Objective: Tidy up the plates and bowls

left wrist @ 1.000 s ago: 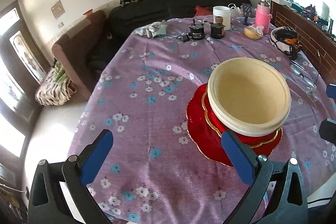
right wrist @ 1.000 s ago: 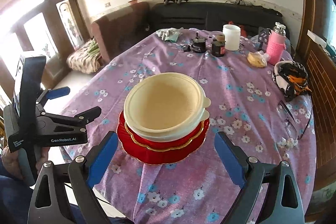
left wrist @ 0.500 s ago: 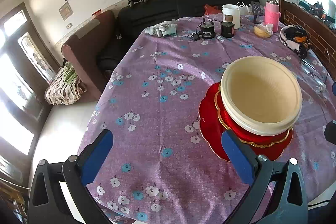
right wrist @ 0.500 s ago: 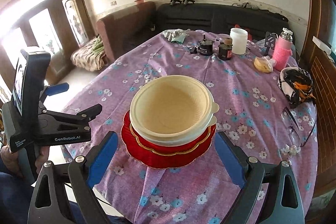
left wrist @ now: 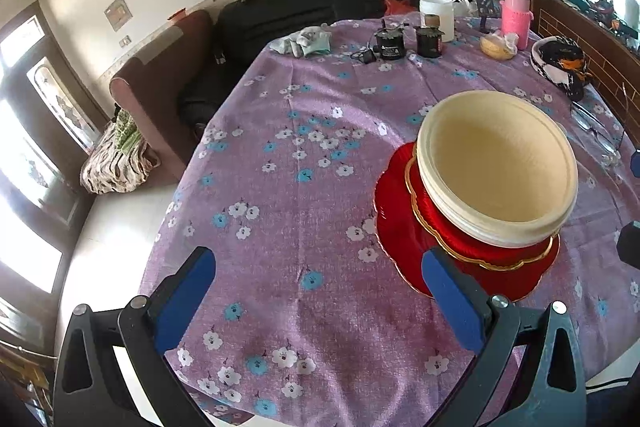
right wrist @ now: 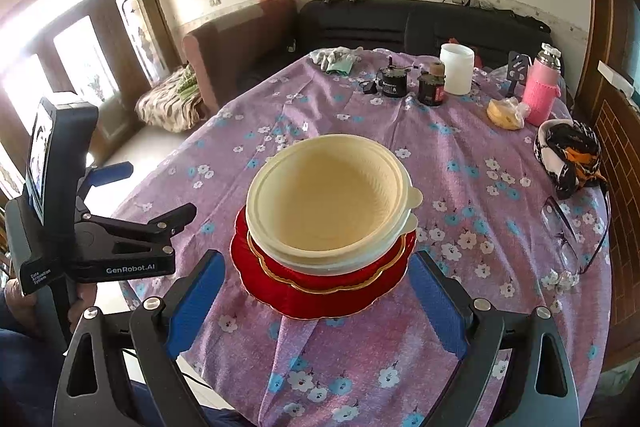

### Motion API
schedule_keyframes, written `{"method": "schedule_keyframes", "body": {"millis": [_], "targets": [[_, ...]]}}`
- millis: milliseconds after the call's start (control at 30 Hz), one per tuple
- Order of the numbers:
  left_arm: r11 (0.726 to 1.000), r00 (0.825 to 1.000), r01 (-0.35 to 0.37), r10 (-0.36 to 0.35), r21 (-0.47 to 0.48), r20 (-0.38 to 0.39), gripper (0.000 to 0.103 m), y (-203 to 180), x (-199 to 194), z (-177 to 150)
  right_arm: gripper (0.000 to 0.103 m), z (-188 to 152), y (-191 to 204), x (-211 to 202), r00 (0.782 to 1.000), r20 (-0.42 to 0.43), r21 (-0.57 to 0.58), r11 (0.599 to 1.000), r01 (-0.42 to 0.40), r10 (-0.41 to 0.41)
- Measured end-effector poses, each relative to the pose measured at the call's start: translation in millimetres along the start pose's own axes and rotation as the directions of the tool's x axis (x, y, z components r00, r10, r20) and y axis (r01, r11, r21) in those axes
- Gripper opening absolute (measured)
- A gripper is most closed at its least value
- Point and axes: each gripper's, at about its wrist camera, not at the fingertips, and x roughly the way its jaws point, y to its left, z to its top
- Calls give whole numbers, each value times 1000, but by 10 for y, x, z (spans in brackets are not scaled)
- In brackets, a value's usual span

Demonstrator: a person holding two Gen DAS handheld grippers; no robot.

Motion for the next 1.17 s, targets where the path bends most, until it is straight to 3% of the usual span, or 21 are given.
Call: {"method": "schedule_keyframes", "body": {"millis": [233, 967, 1167], "targets": [[999, 998, 50, -51, -17, -24, 103, 25, 52, 22, 95, -12, -50, -2, 1000, 0, 23, 1000, 6, -6], [998, 998, 63, -64, -24, -29, 103, -4, 140, 139, 95, -17, -216, -36, 999, -2, 67, 997, 37, -37], [993, 993, 109, -110, -49, -35, 103, 47, 183, 155, 95, -15, -277, -34, 999, -5, 84, 995, 44, -44]]}}
